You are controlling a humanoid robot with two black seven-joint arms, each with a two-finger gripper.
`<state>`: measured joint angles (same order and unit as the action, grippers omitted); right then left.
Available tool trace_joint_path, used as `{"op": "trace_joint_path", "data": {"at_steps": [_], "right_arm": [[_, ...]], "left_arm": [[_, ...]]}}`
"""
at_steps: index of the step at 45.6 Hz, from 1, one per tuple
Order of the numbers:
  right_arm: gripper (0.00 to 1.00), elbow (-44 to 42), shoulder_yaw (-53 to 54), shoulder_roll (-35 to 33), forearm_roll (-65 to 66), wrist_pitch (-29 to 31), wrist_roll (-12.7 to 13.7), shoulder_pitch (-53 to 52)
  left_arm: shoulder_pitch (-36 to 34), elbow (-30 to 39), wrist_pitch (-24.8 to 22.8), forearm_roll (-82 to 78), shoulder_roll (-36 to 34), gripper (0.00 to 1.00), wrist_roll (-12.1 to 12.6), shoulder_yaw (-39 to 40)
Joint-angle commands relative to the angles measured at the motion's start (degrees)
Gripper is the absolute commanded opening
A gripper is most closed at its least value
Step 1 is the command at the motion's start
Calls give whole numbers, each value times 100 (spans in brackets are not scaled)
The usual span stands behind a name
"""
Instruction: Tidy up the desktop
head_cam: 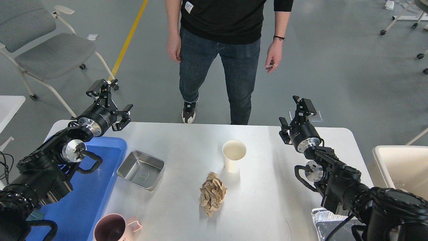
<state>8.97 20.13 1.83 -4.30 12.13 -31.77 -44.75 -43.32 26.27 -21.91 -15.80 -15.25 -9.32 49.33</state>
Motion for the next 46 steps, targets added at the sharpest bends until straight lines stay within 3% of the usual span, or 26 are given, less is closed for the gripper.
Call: {"op": "trace_joint_path", "data": {"at_steps": [1,18,27,46], "right_arm": [[100,8,0,19,-1,-9,5,-60],[100,-10,0,134,-1,-53,-4,-69],[100,-19,0,134,-1,-71,-4,-78],[100,-19,0,107,8,-71,-4,-78]], "left_arm": [[-1,1,-41,7,-5,99,-26,15],[-10,-34,223,156,-31,99,-61,59],[-1,-34,609,51,-5,99,-114,-64],[-10,-34,645,51,-31,99,-61,-64]]}}
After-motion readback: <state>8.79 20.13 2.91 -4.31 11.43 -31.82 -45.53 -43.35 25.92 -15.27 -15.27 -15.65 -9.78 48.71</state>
